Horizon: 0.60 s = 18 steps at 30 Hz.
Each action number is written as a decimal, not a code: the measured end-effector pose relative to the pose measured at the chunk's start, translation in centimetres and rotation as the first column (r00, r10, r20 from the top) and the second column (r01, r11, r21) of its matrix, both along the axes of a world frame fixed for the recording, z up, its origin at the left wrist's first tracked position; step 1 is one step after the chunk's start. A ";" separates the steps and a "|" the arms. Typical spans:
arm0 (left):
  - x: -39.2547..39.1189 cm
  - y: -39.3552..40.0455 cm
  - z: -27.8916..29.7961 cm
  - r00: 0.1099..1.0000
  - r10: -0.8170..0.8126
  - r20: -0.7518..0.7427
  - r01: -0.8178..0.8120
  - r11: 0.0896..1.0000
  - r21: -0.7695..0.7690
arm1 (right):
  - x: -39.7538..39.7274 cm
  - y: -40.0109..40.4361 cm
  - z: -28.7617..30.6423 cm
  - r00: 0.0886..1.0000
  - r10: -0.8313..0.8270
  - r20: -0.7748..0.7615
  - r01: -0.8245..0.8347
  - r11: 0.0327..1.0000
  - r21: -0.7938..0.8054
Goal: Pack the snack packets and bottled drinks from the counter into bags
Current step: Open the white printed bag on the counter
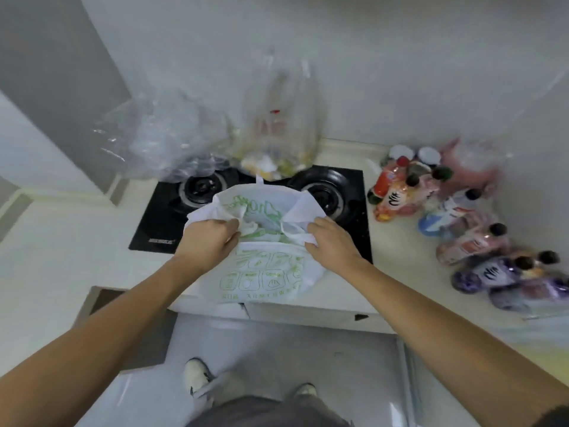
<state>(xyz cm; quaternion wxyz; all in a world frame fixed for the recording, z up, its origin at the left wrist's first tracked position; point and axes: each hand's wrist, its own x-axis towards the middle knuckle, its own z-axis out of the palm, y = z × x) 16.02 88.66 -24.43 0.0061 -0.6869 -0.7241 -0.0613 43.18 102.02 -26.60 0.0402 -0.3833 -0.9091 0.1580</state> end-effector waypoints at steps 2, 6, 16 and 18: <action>4.2 2.5 -0.3 0.998 -0.061 0.004 0.061 0.998 -0.012 | 5.2 1.4 0.4 0.997 -0.065 0.034 0.064 0.998 0.016; 10.7 7.0 -0.6 0.979 -0.201 0.025 0.202 0.979 -0.034 | 13.2 3.3 0.2 0.977 -0.193 0.090 0.191 0.981 0.036; 19.6 15.9 -5.0 0.939 -0.344 0.008 0.336 0.911 -0.240 | 21.7 6.3 -3.3 0.882 -0.362 0.303 0.364 0.930 0.050; 20.4 17.1 -6.2 0.924 -0.383 -0.007 0.371 0.899 -0.234 | 22.9 7.2 -4.0 0.870 -0.382 0.310 0.385 0.921 0.056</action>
